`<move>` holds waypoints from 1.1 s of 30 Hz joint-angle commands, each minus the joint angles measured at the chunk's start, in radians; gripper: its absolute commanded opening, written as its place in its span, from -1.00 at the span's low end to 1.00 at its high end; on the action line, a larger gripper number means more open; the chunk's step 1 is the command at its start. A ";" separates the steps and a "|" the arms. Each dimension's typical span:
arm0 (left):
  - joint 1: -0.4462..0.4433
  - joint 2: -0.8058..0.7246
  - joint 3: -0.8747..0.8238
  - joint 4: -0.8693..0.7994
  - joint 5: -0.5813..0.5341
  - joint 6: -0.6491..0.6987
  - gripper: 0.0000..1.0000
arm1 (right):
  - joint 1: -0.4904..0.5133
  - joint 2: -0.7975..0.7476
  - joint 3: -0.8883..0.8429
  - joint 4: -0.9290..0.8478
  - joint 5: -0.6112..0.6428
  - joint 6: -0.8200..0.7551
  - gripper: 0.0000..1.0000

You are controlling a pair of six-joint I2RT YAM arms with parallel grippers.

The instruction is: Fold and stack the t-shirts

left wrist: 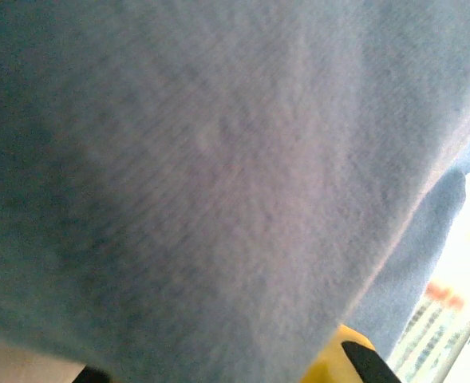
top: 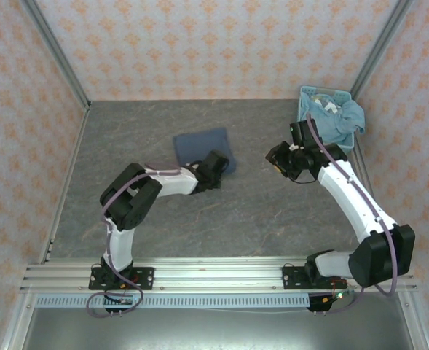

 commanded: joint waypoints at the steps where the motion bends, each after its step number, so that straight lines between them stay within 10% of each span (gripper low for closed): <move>1: 0.130 -0.050 -0.048 -0.074 0.011 0.063 -0.89 | -0.006 -0.035 -0.018 -0.027 0.004 0.015 -0.26; 15: 0.651 0.065 0.252 -0.468 0.298 0.898 -0.84 | -0.006 0.012 -0.030 0.008 -0.008 0.033 -0.25; 24: 0.784 0.258 0.573 -0.680 0.300 1.171 -0.81 | -0.004 0.061 -0.004 0.017 -0.017 0.036 -0.24; 33: 0.823 0.334 0.675 -0.662 0.389 1.160 -0.70 | -0.002 0.064 -0.006 0.018 -0.022 0.034 -0.23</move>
